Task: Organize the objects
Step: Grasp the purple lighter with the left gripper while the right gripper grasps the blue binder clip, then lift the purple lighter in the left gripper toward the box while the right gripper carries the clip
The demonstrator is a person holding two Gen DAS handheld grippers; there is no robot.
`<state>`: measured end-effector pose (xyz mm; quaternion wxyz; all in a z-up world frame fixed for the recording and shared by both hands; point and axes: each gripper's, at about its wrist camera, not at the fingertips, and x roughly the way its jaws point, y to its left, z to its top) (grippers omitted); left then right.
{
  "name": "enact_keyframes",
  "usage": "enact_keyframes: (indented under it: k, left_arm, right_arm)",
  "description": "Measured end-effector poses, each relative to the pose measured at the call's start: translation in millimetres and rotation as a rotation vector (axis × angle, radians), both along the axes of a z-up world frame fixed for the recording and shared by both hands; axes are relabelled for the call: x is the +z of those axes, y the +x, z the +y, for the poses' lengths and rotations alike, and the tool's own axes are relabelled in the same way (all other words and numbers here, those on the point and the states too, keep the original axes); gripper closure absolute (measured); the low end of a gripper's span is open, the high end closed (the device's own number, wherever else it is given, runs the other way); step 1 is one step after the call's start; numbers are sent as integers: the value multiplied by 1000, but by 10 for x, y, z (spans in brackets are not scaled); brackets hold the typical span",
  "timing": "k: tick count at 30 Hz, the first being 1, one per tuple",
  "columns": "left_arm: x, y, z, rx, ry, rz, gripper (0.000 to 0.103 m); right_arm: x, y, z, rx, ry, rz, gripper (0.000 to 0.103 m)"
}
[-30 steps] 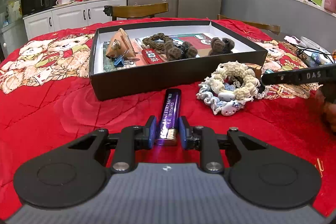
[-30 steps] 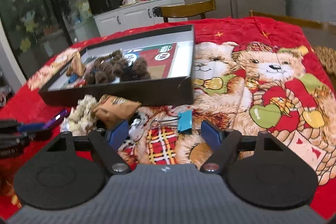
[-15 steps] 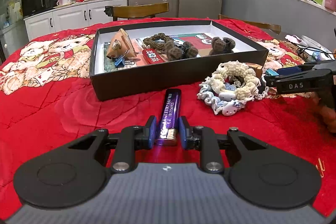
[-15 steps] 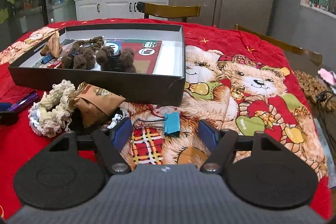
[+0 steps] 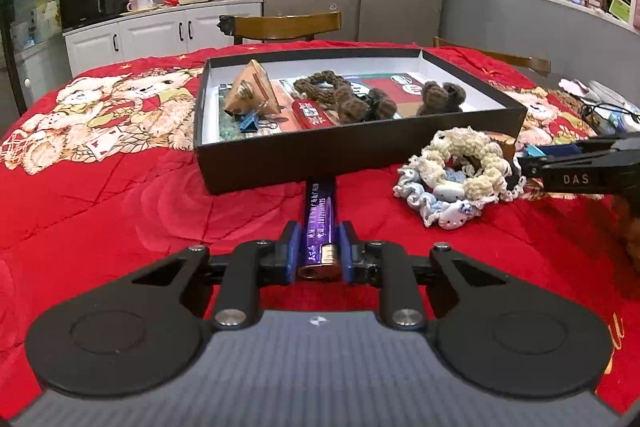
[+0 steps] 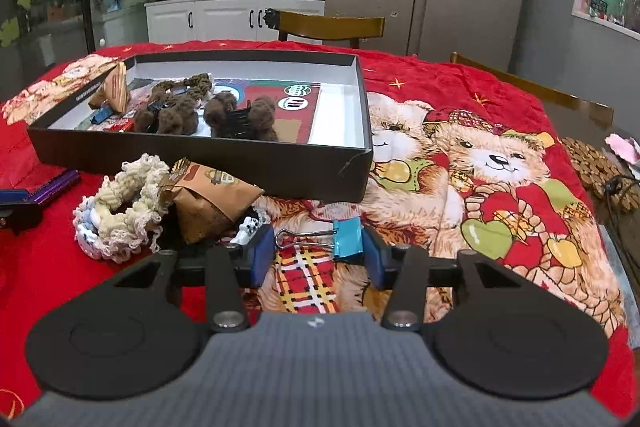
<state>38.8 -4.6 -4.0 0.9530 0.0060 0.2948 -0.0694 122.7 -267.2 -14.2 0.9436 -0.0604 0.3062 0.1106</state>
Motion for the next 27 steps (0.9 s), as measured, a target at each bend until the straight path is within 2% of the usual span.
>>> enact_keyframes:
  k: [12,19,27]
  left_arm:
    - [55,-99,-4,12,6,-44,78]
    - [90,-129,0,30,17,-69,78]
    - [185,-195,14,50,20,-120,78]
  right_arm:
    - [165,-111,-42,-29,35,-62,53]
    - [253,-146,-76,-41,115,-67,53]
    - [346,-268,1,7,158,-106,53]
